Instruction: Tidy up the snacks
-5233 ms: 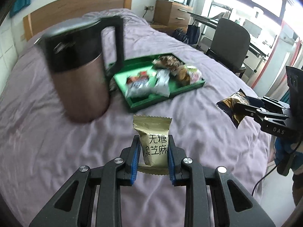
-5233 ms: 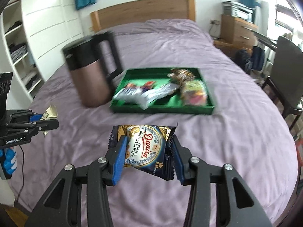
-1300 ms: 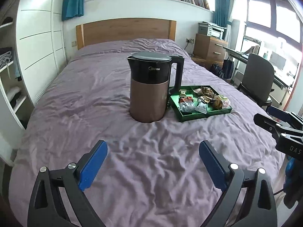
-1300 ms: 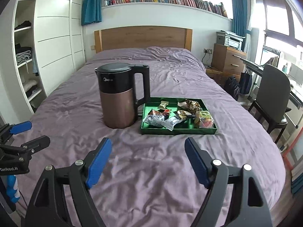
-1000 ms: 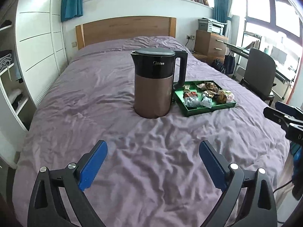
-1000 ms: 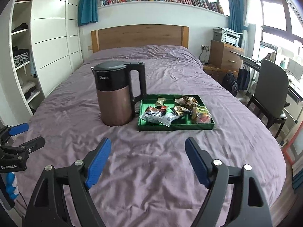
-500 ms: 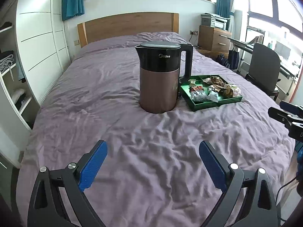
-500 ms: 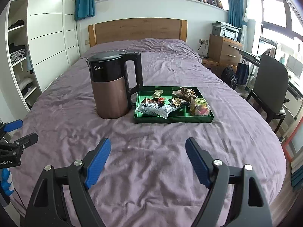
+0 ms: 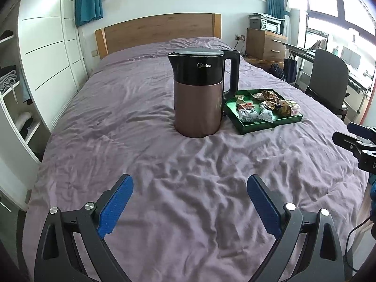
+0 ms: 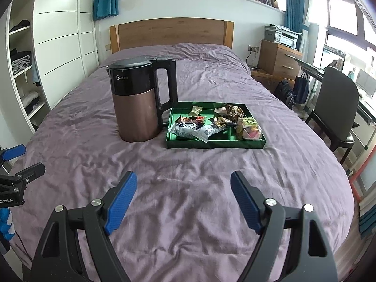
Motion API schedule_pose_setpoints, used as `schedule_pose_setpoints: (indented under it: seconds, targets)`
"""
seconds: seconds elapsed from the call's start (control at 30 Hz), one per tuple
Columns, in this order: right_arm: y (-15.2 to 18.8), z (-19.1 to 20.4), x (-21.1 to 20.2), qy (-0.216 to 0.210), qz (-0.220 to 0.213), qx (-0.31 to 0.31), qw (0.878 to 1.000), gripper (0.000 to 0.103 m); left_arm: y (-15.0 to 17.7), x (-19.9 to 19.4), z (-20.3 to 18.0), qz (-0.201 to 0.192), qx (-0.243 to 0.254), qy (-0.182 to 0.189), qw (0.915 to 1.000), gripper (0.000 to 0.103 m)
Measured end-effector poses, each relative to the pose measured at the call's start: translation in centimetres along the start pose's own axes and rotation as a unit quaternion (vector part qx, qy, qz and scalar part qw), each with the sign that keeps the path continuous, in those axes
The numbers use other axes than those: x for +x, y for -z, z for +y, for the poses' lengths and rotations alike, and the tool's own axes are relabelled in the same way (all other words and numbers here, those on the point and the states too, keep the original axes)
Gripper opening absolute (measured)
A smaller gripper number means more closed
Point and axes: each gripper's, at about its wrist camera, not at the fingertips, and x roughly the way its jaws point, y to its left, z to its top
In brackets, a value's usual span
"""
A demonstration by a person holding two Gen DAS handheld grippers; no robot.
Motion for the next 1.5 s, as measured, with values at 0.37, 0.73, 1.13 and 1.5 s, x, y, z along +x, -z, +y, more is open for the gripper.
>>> schedule_pose_setpoints:
  seconds: [0.37, 0.73, 1.13, 1.5]
  targets:
    - [0.38, -0.06, 0.07, 0.002, 0.003, 0.000, 1.000, 0.083, 0.07, -0.06, -0.31, 0.004, 0.010, 0.005, 0.9999, 0.095]
    - [0.65, -0.30, 0.22, 0.004, 0.011, -0.001, 1.000, 0.084, 0.07, -0.04, -0.43, 0.005, 0.012, 0.011, 0.9999, 0.095]
    - [0.79, -0.44, 0.24, 0.005, 0.012, 0.000, 1.000, 0.084, 0.30, 0.25, -0.58, 0.009, 0.014, 0.019, 0.9997, 0.095]
    - [0.84, -0.58, 0.22, 0.007, 0.011, 0.001, 1.000, 0.084, 0.46, 0.30, -0.54, 0.012, 0.012, 0.018, 0.9997, 0.095]
